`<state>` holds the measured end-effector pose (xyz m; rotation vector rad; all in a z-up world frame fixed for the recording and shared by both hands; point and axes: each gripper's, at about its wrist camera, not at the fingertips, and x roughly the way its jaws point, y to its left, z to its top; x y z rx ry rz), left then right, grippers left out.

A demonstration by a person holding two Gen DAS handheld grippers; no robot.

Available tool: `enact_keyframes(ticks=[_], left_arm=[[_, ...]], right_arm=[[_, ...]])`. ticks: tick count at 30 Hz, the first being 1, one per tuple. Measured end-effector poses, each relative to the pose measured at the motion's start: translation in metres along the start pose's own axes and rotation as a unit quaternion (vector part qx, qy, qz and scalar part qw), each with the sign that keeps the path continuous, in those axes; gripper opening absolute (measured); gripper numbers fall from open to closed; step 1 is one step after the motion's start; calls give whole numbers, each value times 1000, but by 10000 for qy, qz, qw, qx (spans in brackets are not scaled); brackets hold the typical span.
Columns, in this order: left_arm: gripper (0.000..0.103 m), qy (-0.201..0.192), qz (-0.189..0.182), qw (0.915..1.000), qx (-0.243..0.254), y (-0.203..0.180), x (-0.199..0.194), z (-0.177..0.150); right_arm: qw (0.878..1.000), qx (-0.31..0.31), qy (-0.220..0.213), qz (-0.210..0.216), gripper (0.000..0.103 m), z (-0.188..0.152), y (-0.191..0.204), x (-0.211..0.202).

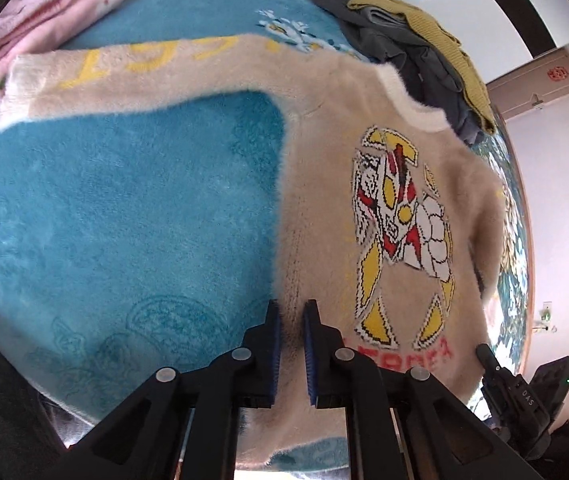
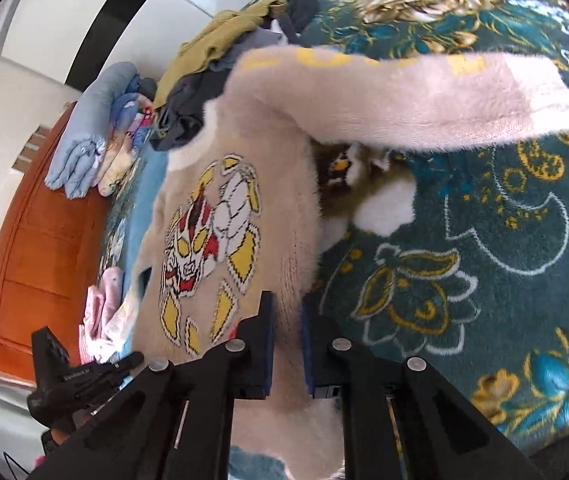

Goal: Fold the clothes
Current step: 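Grasp the other sleeve with the right gripper and fold it across the sweater body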

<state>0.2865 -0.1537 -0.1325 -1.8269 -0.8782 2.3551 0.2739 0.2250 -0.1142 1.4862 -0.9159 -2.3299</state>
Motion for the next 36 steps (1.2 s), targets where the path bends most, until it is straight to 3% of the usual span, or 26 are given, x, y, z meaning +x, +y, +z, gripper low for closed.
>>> enact_keyframes(ticks=[3, 7, 12, 14, 16, 18, 22, 26, 32, 33, 36], left_arm=[[11, 145, 169, 9997, -20, 8, 6, 9], [11, 278, 96, 9995, -137, 14, 17, 16], [15, 363, -76, 9989, -284, 14, 23, 28], [16, 385, -270, 9975, -534, 22, 22, 34], [18, 401, -476, 9949, -799, 31, 20, 40], [19, 268, -575, 9936, -940, 38, 12, 49], [28, -71, -667, 9906, -1188, 58, -15, 59], [30, -268, -682, 9888, -1302, 76, -31, 62], [31, -556, -645, 9844, -1540, 97, -56, 74], [32, -576, -659, 9832, -1604, 99, -57, 75], [34, -574, -640, 9800, -1794, 108, -56, 77]], right_arm=[[9999, -68, 45, -111, 12, -6, -1, -2], [9994, 103, 172, -277, 12, -9, -14, 6], [9995, 127, 25, -298, 15, -1, -18, 0], [9991, 215, -182, -327, 24, 4, -24, -9], [9976, 369, -461, -362, 46, 9, -35, -22], [9940, 715, -765, -329, 49, 14, -54, -35], [9793, 1565, -1253, -265, 49, 28, -97, -49], [9606, 2252, -1588, -352, 49, 46, -134, -56], [9417, 2769, -1866, -415, 49, 70, -168, -60], [9405, 2809, -1872, -390, 46, 73, -170, -58], [9376, 2913, -1871, -329, 21, 78, -175, -52]])
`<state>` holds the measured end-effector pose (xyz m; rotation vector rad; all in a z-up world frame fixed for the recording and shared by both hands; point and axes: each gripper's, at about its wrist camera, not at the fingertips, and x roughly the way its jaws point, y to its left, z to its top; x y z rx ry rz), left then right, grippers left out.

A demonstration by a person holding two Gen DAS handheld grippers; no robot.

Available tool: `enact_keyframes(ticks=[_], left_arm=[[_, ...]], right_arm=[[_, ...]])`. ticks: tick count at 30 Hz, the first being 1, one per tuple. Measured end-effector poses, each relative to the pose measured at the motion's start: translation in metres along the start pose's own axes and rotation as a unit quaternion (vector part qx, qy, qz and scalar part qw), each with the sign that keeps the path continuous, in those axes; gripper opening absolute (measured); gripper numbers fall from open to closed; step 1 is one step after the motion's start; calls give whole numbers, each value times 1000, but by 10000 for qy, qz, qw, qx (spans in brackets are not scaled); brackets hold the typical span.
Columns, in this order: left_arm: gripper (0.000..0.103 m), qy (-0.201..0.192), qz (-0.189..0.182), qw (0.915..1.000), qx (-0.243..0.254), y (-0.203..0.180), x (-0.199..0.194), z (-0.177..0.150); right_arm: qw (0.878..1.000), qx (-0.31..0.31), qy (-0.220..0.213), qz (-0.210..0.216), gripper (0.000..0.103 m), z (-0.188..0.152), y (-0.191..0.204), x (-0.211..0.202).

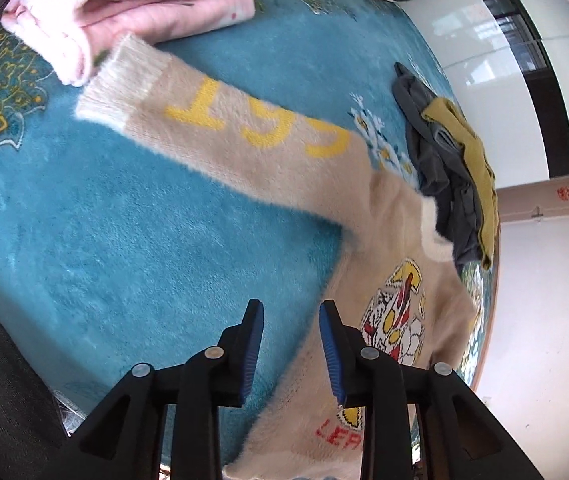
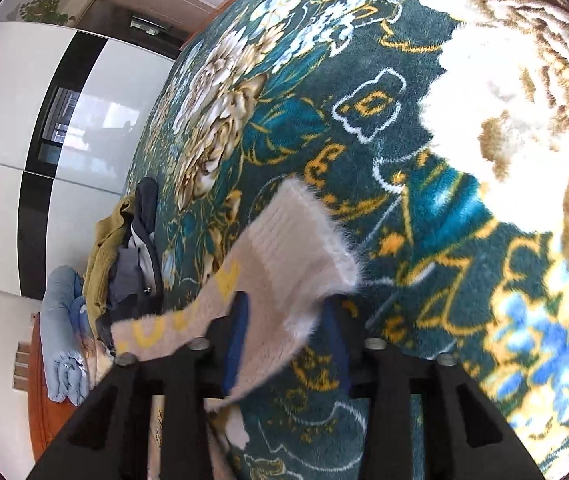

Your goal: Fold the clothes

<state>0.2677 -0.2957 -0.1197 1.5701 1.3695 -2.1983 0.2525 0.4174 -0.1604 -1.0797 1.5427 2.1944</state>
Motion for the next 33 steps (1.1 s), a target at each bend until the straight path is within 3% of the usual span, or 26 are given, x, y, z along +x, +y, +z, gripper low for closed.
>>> enact_keyframes(ticks=[5, 11, 14, 21, 30, 32, 33], left_arm=[[34, -17, 70, 9997, -252, 13, 1, 3], [35, -128, 71, 9990, -417, 24, -4, 13], [36, -134, 33, 9980, -613, 34, -3, 17], [43, -181, -101, 9970, -746, 46, -4, 21], [51, -228, -160, 9958, -872, 62, -9, 25], [52, -201, -130, 9953, -938, 65, -7, 25], [52, -179, -124, 9951, -963, 66, -5, 24]], right_arm=[[9999, 79, -11, 125, 10, 8, -3, 1], [9975, -110, -681, -148, 8, 47, 1, -32], [9956, -359, -740, -452, 0, 58, 9, -35], [9928, -876, -701, -424, 0, 58, 43, -42], [9978, 188, -452, -455, 3, 40, -1, -24], [9973, 397, -435, -435, 15, 41, -10, -23], [9972, 478, -441, -370, 28, 41, -13, -23]])
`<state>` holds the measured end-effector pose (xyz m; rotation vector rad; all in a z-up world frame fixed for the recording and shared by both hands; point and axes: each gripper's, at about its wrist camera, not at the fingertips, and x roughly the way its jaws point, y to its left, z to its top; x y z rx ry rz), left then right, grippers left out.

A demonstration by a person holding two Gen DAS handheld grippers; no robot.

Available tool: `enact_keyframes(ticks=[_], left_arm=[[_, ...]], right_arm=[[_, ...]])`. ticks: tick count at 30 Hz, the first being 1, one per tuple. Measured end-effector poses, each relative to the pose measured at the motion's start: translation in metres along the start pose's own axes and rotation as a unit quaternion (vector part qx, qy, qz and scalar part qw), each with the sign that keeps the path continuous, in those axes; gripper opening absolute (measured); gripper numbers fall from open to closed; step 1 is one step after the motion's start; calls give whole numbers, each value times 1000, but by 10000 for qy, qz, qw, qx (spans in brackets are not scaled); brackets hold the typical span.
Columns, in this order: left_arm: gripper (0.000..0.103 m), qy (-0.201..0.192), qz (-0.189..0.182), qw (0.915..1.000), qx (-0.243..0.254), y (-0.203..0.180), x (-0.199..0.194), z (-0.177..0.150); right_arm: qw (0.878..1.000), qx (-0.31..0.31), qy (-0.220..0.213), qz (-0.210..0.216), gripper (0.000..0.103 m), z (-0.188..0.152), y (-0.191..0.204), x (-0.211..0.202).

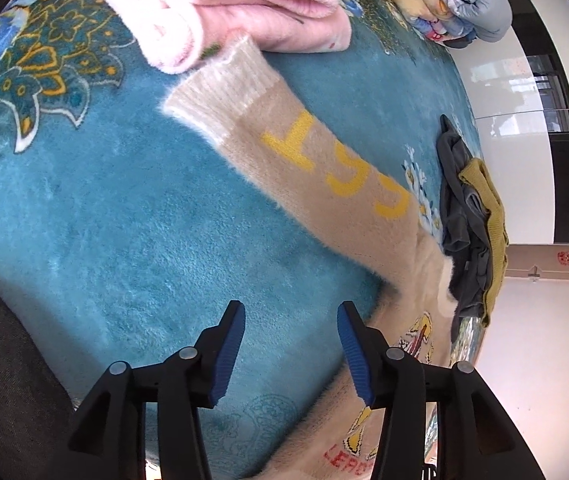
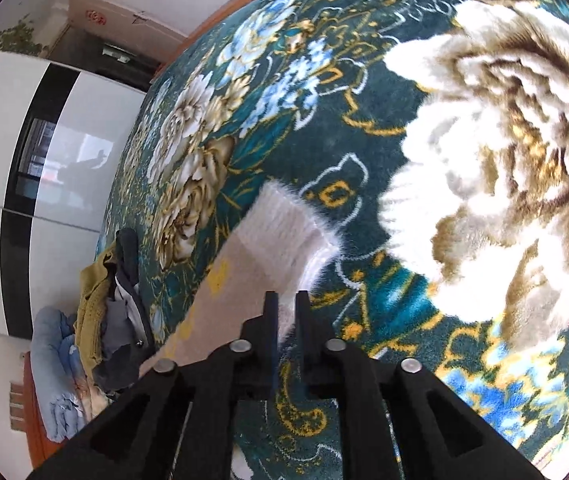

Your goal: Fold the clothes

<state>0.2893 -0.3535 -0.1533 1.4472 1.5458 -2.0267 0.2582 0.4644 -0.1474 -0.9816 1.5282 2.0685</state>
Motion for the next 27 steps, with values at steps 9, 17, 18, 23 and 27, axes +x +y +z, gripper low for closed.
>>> enact_keyframes(ticks=[9, 17, 18, 23, 27], left_arm=[[52, 51, 118, 9998, 143, -16, 8, -4], [52, -56, 70, 9997, 215, -18, 0, 1], [52, -48, 52, 9998, 183, -16, 0, 1], [52, -38, -23, 9998, 204, -8, -1, 3], [53, -152, -25, 9996, 251, -2, -5, 7]], right_arm=[[9983, 444, -7, 380, 35, 10, -18, 16], [9983, 332, -54, 470, 12, 18, -1, 25], [9982, 272, -70, 524, 11, 18, 5, 22], [9945, -508, -128, 906, 10, 14, 58, 1], [9836, -1249, -210, 1283, 10, 2, 120, -25]])
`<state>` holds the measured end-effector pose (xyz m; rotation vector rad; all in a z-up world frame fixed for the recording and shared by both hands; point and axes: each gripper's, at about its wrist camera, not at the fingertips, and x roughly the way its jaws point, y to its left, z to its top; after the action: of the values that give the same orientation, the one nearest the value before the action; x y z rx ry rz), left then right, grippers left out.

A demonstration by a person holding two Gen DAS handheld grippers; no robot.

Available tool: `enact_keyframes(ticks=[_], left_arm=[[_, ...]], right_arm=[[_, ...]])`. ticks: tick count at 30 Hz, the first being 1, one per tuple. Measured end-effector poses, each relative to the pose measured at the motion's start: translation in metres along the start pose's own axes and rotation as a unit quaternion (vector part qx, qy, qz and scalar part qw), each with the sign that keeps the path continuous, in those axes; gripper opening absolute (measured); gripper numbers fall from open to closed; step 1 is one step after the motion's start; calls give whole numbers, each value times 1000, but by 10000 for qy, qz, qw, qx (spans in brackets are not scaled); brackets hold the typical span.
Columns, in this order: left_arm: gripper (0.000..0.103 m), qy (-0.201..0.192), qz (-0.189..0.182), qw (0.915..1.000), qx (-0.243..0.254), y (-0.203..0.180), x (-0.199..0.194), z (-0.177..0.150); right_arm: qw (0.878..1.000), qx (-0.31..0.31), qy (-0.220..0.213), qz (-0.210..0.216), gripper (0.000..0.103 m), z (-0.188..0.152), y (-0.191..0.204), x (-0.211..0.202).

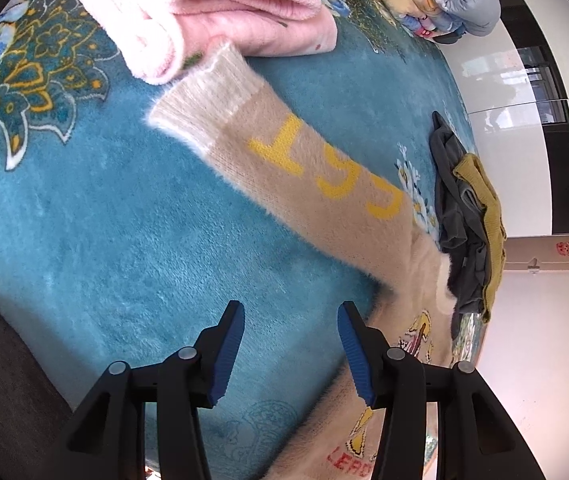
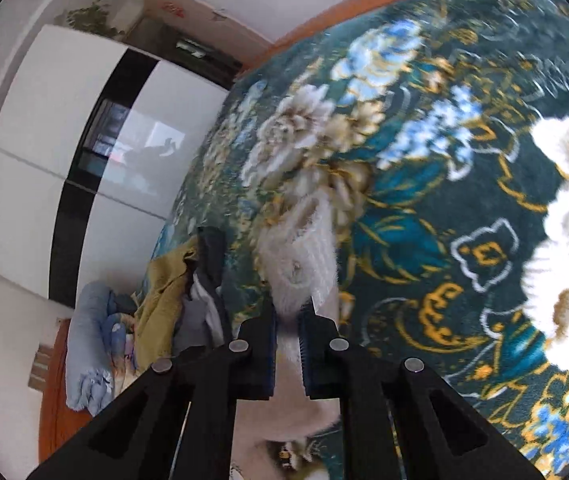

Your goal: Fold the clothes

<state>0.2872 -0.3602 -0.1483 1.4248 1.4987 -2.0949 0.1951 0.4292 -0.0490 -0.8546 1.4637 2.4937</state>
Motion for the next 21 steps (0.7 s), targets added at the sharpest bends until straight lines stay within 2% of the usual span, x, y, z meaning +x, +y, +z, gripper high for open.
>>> enact_keyframes(ticks=[5, 9, 13, 15, 21], left_arm=[[53, -237, 46, 9997, -52, 16, -9, 7], [53, -343, 34, 9994, -12, 27, -14, 11], [53, -390, -47, 9991, -175, 41, -14, 15], [53, -324, -153, 9989, -294, 44, -11, 17], [53, -409, -252, 9986, -209, 50, -14, 24]], right_arm=[[9922, -1059, 56, 657, 10, -16, 111, -8], [9754, -1877, 300, 1116, 10, -56, 193, -3], [9546, -2528, 771, 1374, 10, -119, 258, 18], [9470, -2752, 1028, 1299, 10, -158, 278, 39], [9213, -3169, 2053, 932, 10, -281, 300, 114]])
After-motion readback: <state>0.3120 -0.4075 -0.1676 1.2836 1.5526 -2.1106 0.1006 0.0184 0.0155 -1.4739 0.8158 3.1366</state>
